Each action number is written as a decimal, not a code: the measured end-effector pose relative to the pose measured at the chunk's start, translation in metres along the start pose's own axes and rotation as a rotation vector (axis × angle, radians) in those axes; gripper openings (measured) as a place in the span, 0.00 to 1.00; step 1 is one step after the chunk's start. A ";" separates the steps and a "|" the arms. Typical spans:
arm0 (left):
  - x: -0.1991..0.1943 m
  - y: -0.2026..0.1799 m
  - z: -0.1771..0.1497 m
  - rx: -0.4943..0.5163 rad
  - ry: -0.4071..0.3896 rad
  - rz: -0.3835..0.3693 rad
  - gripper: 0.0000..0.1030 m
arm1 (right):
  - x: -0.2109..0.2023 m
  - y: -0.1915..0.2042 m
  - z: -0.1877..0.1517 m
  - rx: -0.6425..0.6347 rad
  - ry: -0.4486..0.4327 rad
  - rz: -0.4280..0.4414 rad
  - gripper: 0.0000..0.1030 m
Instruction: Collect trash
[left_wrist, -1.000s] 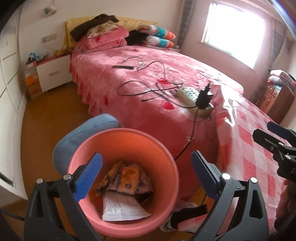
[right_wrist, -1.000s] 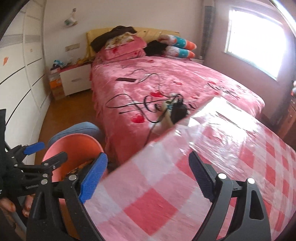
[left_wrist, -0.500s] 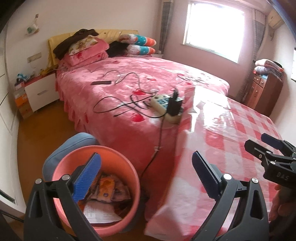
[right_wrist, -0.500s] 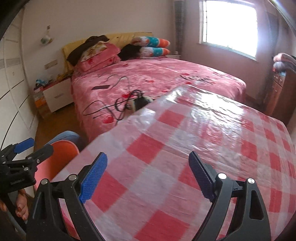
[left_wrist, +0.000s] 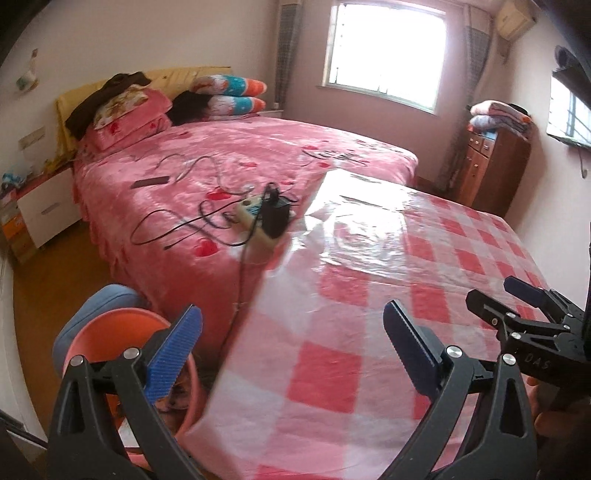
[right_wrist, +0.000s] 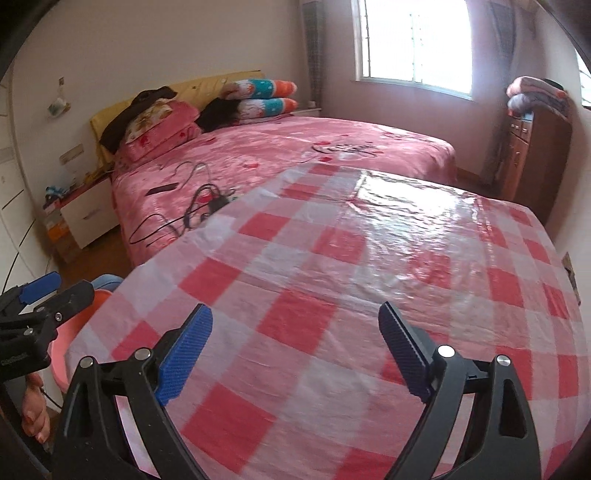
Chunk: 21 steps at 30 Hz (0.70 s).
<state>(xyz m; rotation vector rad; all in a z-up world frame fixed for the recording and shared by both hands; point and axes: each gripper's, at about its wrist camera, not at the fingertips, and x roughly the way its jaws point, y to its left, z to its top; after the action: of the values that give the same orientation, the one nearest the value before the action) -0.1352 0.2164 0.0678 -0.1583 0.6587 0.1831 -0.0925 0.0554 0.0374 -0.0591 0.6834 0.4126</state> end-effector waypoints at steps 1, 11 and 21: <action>0.001 -0.007 0.001 0.008 0.000 -0.006 0.96 | -0.002 -0.006 -0.001 0.006 -0.003 -0.010 0.88; 0.016 -0.062 0.007 0.045 0.024 -0.058 0.96 | -0.016 -0.054 -0.008 0.069 -0.028 -0.089 0.88; 0.037 -0.117 0.010 0.076 0.060 -0.111 0.96 | -0.028 -0.103 -0.016 0.148 -0.046 -0.177 0.89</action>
<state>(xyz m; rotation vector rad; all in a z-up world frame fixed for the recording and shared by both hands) -0.0753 0.1094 0.0634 -0.1277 0.7139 0.0464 -0.0815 -0.0521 0.0346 0.0296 0.6555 0.1923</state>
